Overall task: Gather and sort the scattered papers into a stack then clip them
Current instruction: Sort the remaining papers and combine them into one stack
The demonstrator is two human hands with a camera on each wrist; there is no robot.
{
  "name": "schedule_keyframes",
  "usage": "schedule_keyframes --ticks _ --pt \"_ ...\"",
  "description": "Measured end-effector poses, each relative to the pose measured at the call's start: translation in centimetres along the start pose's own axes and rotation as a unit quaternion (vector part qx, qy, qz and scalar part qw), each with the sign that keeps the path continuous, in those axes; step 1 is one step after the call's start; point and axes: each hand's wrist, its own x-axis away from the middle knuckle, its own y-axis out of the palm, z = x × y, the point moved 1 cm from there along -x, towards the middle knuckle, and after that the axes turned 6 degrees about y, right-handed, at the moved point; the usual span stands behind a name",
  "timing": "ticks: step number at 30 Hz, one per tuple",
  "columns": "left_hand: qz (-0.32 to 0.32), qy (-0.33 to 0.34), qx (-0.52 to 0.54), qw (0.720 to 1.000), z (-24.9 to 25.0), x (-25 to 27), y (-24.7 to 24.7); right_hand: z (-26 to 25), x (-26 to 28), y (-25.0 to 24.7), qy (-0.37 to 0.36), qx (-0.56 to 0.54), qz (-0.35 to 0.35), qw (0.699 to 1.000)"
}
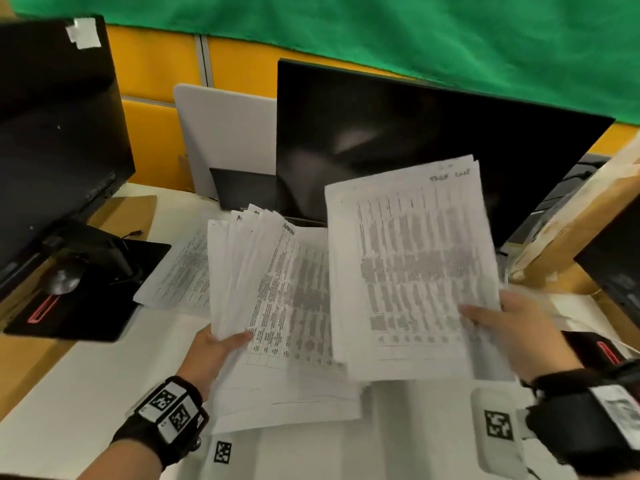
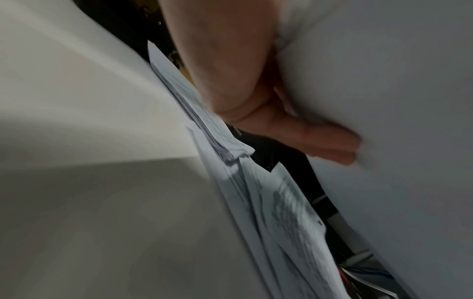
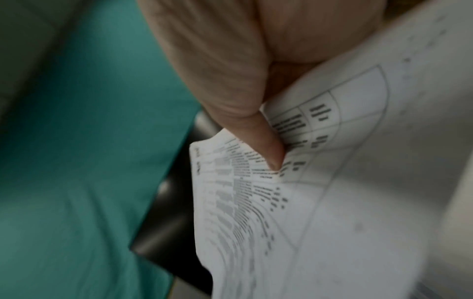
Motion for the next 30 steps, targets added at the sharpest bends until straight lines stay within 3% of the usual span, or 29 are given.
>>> schedule_keyframes --ticks 6,10,14,20,23,25,27,30 --pt "-0.026 0.018 0.06 0.998 0.7 1.9 3.8 7.1 -1.5 6.0 0.079 -0.031 -0.103 0.991" --pt "-0.056 0.027 0.082 0.995 0.8 2.2 5.9 8.6 -2.6 5.7 0.112 -0.102 -0.184 0.971" --pt "-0.119 -0.009 0.084 0.989 0.7 2.8 9.3 9.1 -2.7 4.4 0.112 -0.141 -0.258 0.949" --pt "-0.201 -0.058 0.06 0.976 2.2 3.2 15.7 9.8 -3.6 -0.6 0.19 -0.199 -0.241 0.931" --pt "-0.255 -0.012 -0.109 0.961 2.1 1.9 17.6 10.7 -5.2 -3.0 0.172 -0.178 -0.187 0.951" --pt "-0.212 0.036 -0.317 0.924 1.4 0.4 17.5 11.0 -5.8 -4.7 0.153 -0.19 -0.148 0.958" --pt "-0.164 0.035 -0.468 0.868 0.3 -0.9 16.6 11.5 -6.6 -6.0 0.144 -0.197 -0.116 0.963" --pt "-0.2 -0.014 -0.623 0.756 -1.4 -1.3 16.5 11.9 -7.5 -7.8 0.134 -0.199 -0.097 0.966"
